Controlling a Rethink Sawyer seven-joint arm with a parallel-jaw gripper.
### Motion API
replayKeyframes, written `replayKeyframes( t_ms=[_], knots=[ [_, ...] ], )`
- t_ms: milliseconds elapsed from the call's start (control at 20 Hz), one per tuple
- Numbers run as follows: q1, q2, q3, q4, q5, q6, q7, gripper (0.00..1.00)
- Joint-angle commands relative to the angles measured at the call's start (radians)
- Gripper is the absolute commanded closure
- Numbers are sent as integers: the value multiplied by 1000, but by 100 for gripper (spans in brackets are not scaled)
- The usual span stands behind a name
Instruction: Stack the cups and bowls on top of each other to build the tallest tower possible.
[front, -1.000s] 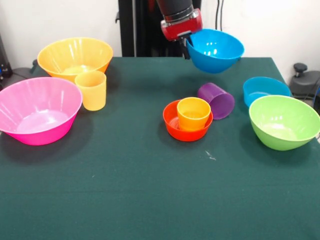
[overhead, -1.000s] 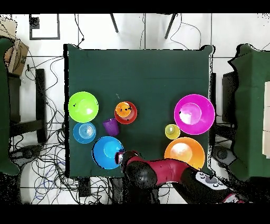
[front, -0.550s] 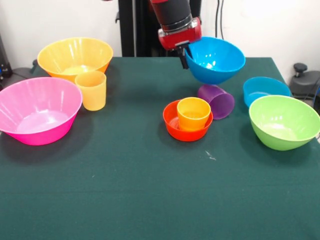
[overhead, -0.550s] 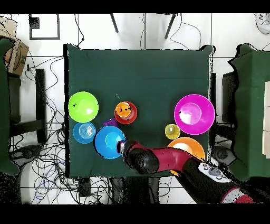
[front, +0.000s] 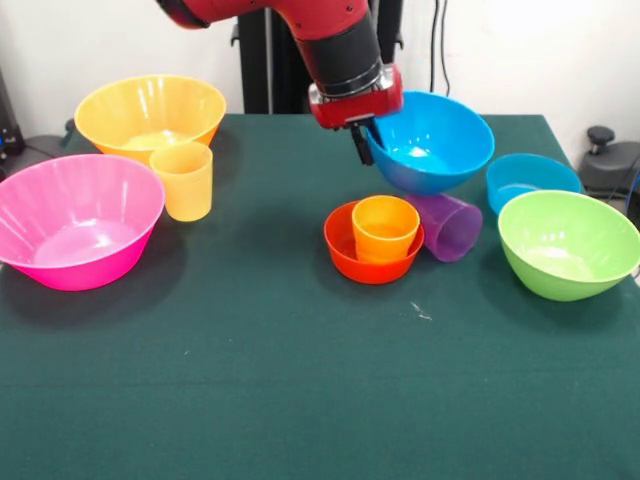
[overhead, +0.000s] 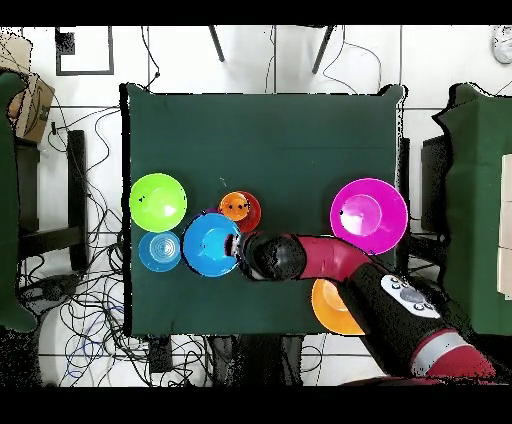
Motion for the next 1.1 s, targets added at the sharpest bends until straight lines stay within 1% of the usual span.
replayKeyframes(
  t_ms=[50, 150, 350, 600, 750, 950, 1050, 1100],
  knots=[
    [60, 4, 86, -190, 93, 195, -9, 100],
    [68, -26, 97, -179, 114, 216, 9, 100],
    [88, -81, 81, -171, 146, 269, 45, 100],
    [89, -95, 76, -175, 206, 326, 63, 100],
    [105, -110, 71, -173, 244, 351, 81, 100],
    [128, -136, 61, -144, 290, 352, 118, 100],
    [141, -138, 54, -149, 292, 351, 113, 100],
    [155, -142, 39, -162, 275, 354, 103, 100]
  ],
)
